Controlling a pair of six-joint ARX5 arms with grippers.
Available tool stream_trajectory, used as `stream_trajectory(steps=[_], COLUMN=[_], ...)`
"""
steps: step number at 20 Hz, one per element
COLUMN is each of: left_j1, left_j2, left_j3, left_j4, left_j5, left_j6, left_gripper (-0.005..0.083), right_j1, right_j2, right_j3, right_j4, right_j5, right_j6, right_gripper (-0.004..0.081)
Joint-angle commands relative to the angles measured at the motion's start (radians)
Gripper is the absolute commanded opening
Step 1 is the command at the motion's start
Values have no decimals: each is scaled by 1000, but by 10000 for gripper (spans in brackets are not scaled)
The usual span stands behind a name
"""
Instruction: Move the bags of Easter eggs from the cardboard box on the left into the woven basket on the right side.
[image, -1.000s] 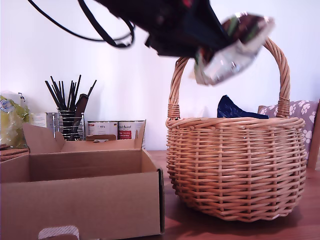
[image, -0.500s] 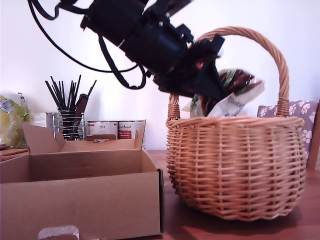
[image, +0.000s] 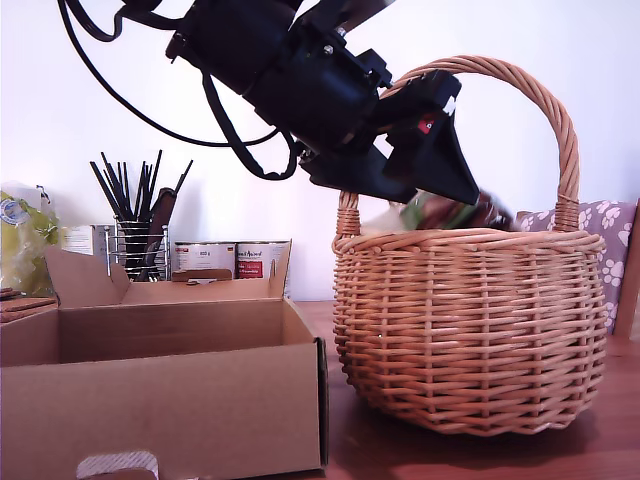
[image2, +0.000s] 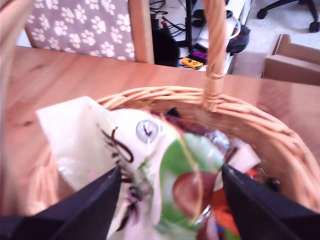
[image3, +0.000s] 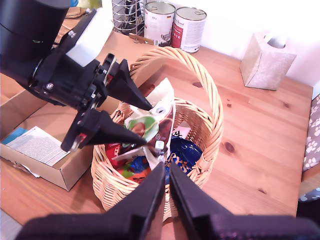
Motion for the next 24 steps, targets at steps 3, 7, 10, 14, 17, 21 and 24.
stream_trajectory(steps=[3,7,10,14,17,21,24], left_j1=[-4,-4,-3,-3,-3,2,35], left_j2=[-14,-50,-105,-189,-235,-310,-395], left_j3=[52,97,103,103,100,56,-27], left_j4=[-143,-255,-356,-562,-620,-607,-547], left_j5=[97,107,89,34,-90,-222,-225], left_j6=[-6,-5,-5,-6,-16,-37,-61], left_gripper=[590,562,507,89,-23,-23,-23], right_j1=[-3,-2,-2,-2,-2,-3,-21], right_j2=[-1,-1,-1,0,10,45,83], right_j3=[9,9,9,9,9,8,7], right_j4=[11,11,16,17,23,113,169], right_j5=[-7,-7,-7,-10,-32,-32,-22], right_j6=[3,3,3,7,31,31,21], right_gripper=[-13,-13,-13,-13,-13,-13,-13])
